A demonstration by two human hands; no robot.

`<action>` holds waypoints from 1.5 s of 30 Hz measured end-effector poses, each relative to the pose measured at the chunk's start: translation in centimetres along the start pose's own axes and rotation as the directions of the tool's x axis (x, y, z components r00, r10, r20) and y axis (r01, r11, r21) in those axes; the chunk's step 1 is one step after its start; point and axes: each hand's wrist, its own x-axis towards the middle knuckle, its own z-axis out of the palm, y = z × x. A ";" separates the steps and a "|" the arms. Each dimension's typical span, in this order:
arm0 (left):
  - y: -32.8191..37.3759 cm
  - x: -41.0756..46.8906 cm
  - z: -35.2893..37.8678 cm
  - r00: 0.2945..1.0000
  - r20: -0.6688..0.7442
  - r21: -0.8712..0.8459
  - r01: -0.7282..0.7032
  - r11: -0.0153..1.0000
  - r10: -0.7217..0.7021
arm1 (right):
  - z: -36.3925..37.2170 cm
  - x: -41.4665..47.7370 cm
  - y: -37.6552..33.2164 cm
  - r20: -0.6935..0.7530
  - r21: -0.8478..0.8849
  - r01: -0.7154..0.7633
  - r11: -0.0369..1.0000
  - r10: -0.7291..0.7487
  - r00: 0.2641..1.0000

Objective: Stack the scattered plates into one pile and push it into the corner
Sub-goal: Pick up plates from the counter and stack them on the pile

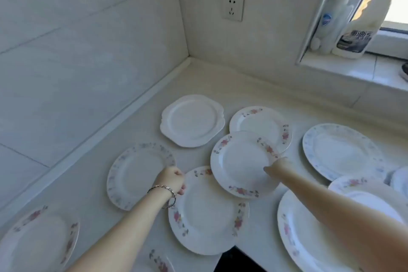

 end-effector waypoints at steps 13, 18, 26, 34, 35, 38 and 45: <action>1.5 7.6 1.7 0.956 0.046 -0.635 0.252 0.730 -0.290 | 0.3 -0.5 1.8 0.216 0.846 -0.240 0.477 0.104 0.971; 4.8 13.6 2.6 0.918 0.028 -0.726 0.291 0.623 -0.396 | -2.3 0.6 -1.2 0.176 0.895 -0.159 0.418 -0.002 0.984; 4.9 16.1 3.7 0.878 -0.039 -0.812 0.250 0.527 -0.477 | -4.8 2.9 -3.9 0.086 0.939 -0.061 0.338 -0.060 0.994; 2.7 14.1 5.1 0.858 -0.078 -0.616 0.359 0.701 -0.508 | -1.9 5.2 -8.0 0.124 0.921 -0.100 0.378 -0.041 0.991; 2.5 13.6 5.3 0.857 -0.079 -0.608 0.364 0.706 -0.510 | -1.2 5.4 -8.7 0.135 0.914 -0.110 0.390 -0.039 0.990; 2.1 12.6 5.5 0.866 -0.049 -0.644 0.354 0.678 -0.498 | 1.2 5.6 -10.9 0.176 0.903 -0.151 0.402 -0.027 0.984; 1.1 12.5 5.4 0.878 -0.019 -0.640 0.357 0.681 -0.478 | 5.7 6.1 -14.3 0.232 0.860 -0.195 0.472 -0.022 0.972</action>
